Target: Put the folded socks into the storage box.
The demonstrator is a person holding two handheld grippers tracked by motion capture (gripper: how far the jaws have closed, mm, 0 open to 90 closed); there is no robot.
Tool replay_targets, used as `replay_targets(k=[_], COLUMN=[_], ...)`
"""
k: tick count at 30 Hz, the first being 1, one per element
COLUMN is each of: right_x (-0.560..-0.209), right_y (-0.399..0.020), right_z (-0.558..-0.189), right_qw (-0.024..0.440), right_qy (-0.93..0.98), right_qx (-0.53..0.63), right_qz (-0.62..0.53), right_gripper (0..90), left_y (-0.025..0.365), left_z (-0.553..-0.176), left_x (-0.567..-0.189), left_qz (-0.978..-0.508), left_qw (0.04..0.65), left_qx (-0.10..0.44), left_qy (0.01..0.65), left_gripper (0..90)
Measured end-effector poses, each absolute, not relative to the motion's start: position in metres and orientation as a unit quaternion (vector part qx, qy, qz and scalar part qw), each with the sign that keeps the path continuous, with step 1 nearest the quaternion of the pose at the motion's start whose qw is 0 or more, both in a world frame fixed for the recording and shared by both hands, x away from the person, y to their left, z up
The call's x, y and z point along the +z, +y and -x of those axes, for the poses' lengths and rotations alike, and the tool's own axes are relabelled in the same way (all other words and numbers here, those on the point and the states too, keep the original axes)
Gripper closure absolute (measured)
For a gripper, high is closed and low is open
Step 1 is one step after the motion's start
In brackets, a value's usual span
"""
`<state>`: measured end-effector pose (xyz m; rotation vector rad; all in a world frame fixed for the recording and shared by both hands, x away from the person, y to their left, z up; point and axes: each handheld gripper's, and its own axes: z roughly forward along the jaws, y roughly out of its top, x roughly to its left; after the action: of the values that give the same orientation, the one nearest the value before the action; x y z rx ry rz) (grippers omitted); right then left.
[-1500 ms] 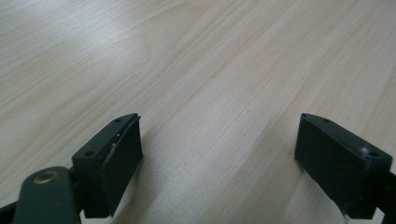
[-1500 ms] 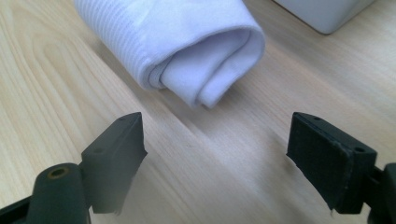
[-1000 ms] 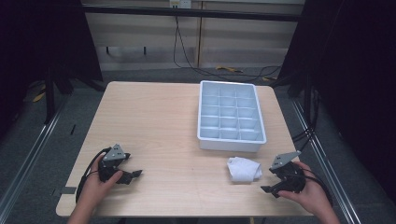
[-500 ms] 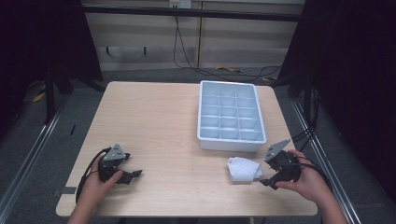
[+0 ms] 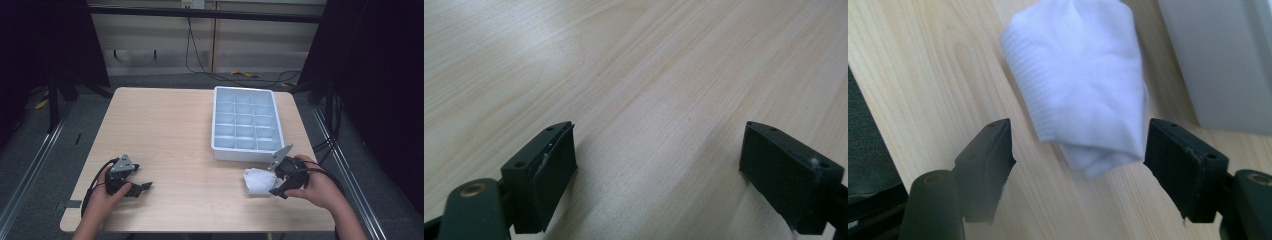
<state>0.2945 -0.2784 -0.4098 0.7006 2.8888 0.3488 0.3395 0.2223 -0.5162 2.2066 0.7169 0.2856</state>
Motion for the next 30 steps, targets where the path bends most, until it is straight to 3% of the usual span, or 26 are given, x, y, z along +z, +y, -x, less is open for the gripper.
replay_targets(k=[30], right_x=[-0.440], right_y=[-0.230], right_z=[-0.323], right_qw=[0.048], right_qy=[0.981], right_qx=[0.058], right_qz=[-0.181], right_gripper=[25.7], left_y=[0.222], left_z=[-0.339], left_x=[-0.516], left_qz=[-0.868], left_qw=[0.391], left_qx=[0.112], left_qy=[0.283], left_gripper=[14.7])
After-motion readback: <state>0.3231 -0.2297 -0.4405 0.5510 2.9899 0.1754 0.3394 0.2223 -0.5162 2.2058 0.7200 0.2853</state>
